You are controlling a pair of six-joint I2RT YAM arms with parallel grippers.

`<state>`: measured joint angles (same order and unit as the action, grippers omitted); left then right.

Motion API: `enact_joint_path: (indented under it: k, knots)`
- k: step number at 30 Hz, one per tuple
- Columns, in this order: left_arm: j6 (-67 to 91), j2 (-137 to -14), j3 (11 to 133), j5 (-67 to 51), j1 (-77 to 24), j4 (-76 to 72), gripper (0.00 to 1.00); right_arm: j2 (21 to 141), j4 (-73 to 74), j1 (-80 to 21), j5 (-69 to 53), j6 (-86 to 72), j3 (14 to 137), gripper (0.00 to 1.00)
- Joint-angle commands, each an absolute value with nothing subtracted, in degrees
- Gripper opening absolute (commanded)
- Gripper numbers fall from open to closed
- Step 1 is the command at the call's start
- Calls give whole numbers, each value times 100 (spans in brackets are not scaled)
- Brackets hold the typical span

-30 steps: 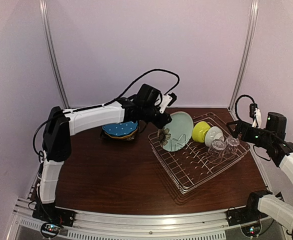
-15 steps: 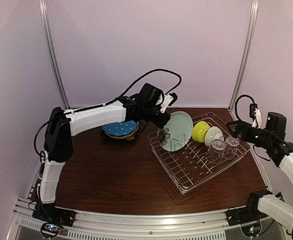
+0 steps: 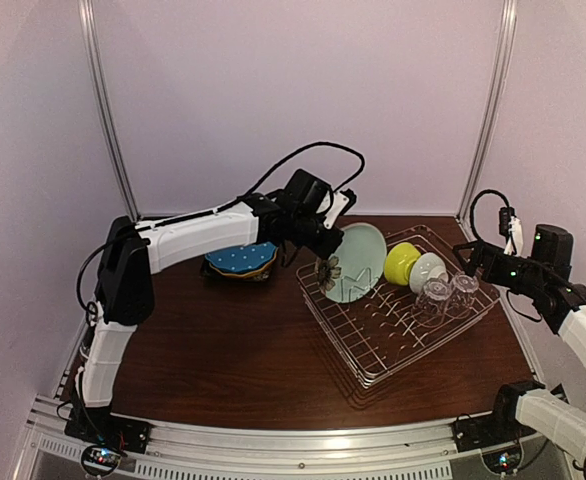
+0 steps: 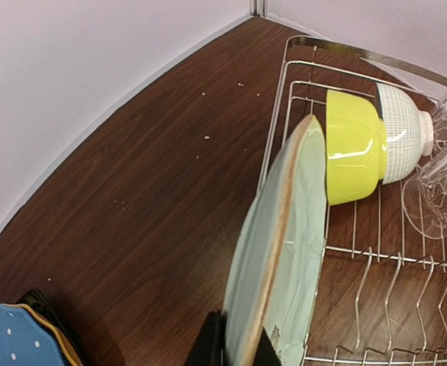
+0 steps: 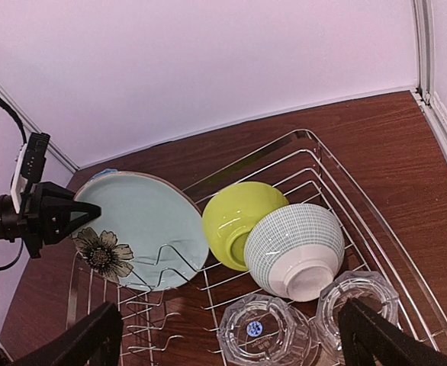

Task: Unload the mixed dishes from the dish rack
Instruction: Grab the plate from the dish rack.

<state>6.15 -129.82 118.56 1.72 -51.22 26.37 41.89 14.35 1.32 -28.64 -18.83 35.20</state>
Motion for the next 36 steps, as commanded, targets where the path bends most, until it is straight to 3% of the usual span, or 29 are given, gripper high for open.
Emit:
enact_joint_path:
  k: [1,36]
  knots:
    - [787,-13118,12061,195,-5160,2716,3,4118,1439,141,-2814,-1883,3490,100]
    - [1134,-12127,12349,510,-5165,2235,0,4077,1437,141,-2804,-1875,3428,100]
